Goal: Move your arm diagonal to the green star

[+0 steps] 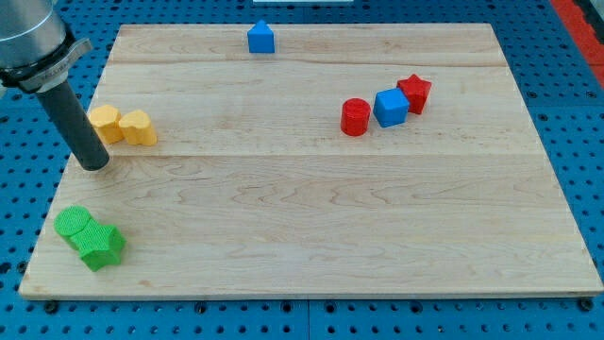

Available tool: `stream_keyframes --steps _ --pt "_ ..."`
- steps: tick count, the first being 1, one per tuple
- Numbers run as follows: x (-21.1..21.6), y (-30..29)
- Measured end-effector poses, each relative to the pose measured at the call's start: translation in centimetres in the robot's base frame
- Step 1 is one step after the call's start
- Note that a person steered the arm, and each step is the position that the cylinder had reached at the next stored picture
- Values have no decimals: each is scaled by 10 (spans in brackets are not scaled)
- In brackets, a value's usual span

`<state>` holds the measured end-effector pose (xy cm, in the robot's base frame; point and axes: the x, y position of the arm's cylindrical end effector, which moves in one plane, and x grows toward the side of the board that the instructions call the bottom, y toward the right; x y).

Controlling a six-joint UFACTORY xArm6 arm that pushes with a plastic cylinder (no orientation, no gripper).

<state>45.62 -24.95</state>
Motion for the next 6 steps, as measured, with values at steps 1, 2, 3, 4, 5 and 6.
stream_keyframes --steps 1,2,3,4,5,6 --pt "-9 0" --pt "-4 2" --pt "2 34" --pt "2 38" --pt "2 40" --pt "2 42"
